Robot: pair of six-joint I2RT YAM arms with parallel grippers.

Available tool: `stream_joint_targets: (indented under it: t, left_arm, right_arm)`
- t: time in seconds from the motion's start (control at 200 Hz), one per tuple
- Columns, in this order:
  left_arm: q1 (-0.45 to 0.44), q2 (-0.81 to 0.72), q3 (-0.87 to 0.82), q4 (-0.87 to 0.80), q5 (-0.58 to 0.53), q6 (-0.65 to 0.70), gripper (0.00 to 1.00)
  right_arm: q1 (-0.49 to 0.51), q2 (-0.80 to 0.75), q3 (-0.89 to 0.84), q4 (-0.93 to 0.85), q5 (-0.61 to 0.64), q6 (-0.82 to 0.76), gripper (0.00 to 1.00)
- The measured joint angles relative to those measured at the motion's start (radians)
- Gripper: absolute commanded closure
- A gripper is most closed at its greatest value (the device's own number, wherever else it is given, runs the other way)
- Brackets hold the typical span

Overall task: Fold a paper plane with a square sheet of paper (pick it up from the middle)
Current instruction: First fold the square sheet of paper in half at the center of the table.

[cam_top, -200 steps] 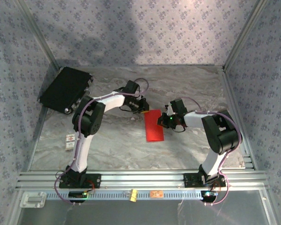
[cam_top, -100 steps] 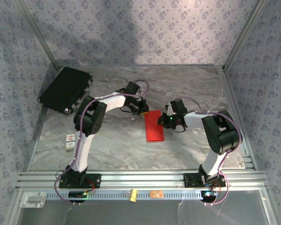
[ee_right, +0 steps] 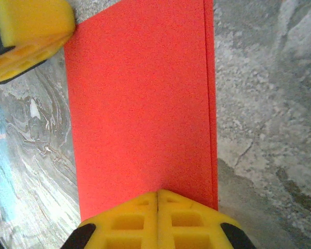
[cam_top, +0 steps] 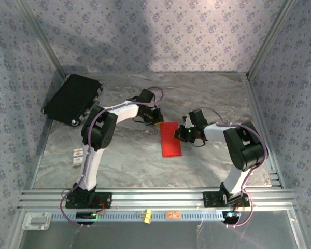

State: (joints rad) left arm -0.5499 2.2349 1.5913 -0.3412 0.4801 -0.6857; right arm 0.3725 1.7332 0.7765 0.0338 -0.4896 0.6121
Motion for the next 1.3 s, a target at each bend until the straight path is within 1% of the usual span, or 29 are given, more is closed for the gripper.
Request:
stream_joint_targets:
  t: [0.275,0.45,0.56,0.615,0.68,0.775,0.899,1.039,1.149,1.304]
  left_arm:
    - [0.015,-0.002,0.036,-0.046,-0.078,0.006,0.87]
    - [0.021,-0.036,0.036,-0.071,-0.105,0.020,0.86]
    - [0.004,-0.080,0.030,-0.077,-0.107,0.031,0.86]
    - [-0.008,-0.109,0.016,-0.074,-0.106,0.035,0.86]
    - [-0.023,-0.146,-0.006,-0.067,-0.098,0.039,0.86]
    - [-0.041,-0.186,-0.042,-0.044,-0.068,0.039,0.86]
    - [-0.063,-0.191,-0.061,-0.025,-0.032,0.039,0.85]
    - [-0.081,-0.189,-0.065,-0.016,-0.005,0.038,0.85]
    - [-0.087,-0.169,-0.064,0.003,0.022,0.038,0.85]
    - [-0.087,-0.107,-0.051,0.004,0.041,0.038,0.85]
  right_arm:
    - [0.000,-0.002,0.000,-0.001,0.000,0.000,1.00]
    - [0.000,-0.004,0.000,0.001,-0.003,0.000,1.00]
    - [-0.002,-0.011,0.000,-0.002,-0.009,0.001,0.93]
    - [-0.002,-0.023,0.000,-0.018,-0.005,0.002,0.87]
    - [-0.004,-0.059,0.000,-0.048,0.004,0.006,0.77]
    - [-0.008,-0.160,0.000,-0.097,0.043,0.002,0.69]
    - [-0.039,-0.304,-0.014,-0.152,0.098,0.007,0.68]
    - [-0.103,-0.428,-0.096,-0.188,0.121,0.039,0.68]
    - [-0.108,-0.467,-0.144,-0.224,0.120,0.061,0.68]
    - [-0.101,-0.475,-0.182,-0.230,0.100,0.095,0.69]
